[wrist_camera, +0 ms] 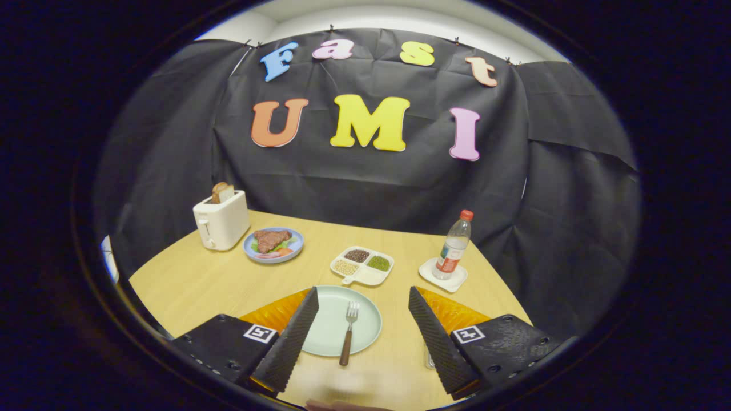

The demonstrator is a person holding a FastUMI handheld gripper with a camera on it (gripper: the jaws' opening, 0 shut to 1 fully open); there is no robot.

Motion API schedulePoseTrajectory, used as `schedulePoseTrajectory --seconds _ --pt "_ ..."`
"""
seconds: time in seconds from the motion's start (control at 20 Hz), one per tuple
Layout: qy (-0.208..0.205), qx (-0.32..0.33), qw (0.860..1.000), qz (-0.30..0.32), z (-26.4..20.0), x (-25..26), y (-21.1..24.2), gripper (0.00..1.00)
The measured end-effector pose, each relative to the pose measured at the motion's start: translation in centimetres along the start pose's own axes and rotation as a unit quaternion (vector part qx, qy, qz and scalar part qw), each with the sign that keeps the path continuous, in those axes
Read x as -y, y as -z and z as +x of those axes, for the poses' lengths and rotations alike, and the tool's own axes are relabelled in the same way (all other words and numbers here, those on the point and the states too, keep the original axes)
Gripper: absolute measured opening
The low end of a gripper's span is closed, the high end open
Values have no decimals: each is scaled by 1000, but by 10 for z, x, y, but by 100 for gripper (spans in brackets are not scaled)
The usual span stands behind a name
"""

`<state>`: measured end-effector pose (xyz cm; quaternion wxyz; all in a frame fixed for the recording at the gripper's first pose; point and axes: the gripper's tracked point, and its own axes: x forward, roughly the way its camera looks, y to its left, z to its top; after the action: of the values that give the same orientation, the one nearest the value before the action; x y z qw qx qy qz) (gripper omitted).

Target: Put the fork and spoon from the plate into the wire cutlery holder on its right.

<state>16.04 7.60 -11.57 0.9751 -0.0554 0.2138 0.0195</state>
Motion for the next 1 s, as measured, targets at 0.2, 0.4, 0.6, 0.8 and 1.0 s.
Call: schedulePoseTrajectory --seconds 0.2,0.4,0.6,0.8,1.0 --pt "-8 -52 999 -10 36 -10 23 96" --pt "-23 -106 994 -16 67 -22 50 96" --pt "-28 -152 988 -15 92 -28 75 96" --pt "-34 -178 983 -12 110 -35 96 96" --pt "-26 -213 977 -1 127 -34 114 96"
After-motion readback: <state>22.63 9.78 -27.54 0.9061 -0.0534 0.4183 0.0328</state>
